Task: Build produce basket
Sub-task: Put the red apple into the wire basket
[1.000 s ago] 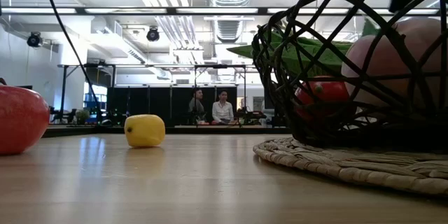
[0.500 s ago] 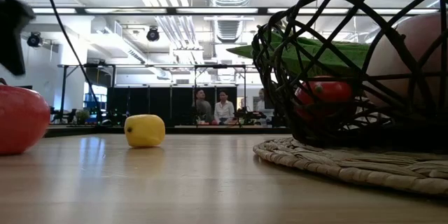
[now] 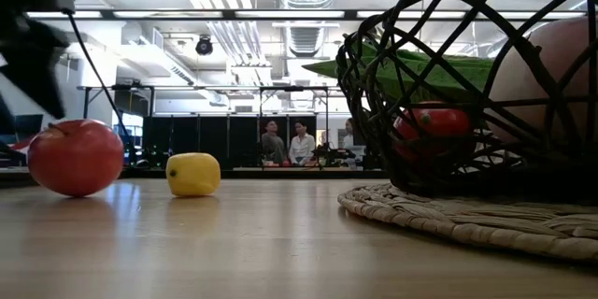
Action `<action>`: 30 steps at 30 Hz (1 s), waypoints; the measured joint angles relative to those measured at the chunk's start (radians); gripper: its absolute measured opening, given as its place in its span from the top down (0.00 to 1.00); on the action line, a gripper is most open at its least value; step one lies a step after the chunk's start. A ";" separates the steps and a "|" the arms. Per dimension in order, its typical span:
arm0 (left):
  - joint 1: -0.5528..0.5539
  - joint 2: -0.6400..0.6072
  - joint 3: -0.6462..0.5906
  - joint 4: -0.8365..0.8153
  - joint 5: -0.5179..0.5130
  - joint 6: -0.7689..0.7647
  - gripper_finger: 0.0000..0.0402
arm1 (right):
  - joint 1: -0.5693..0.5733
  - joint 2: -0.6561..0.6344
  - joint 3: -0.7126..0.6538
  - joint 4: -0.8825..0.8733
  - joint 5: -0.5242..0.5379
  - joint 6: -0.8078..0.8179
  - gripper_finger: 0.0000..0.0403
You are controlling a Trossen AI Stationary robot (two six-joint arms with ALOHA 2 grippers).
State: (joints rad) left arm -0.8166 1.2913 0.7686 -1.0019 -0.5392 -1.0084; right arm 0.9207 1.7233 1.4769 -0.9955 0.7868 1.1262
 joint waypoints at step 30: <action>0.220 -0.001 -0.206 0.714 -0.044 0.544 0.11 | 0.000 0.000 0.000 0.071 0.000 0.000 0.07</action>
State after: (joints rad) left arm -0.5964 1.2904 0.5623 -0.2876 -0.5832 -0.4643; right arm 0.9203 1.7233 1.4769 -0.9248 0.7872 1.1259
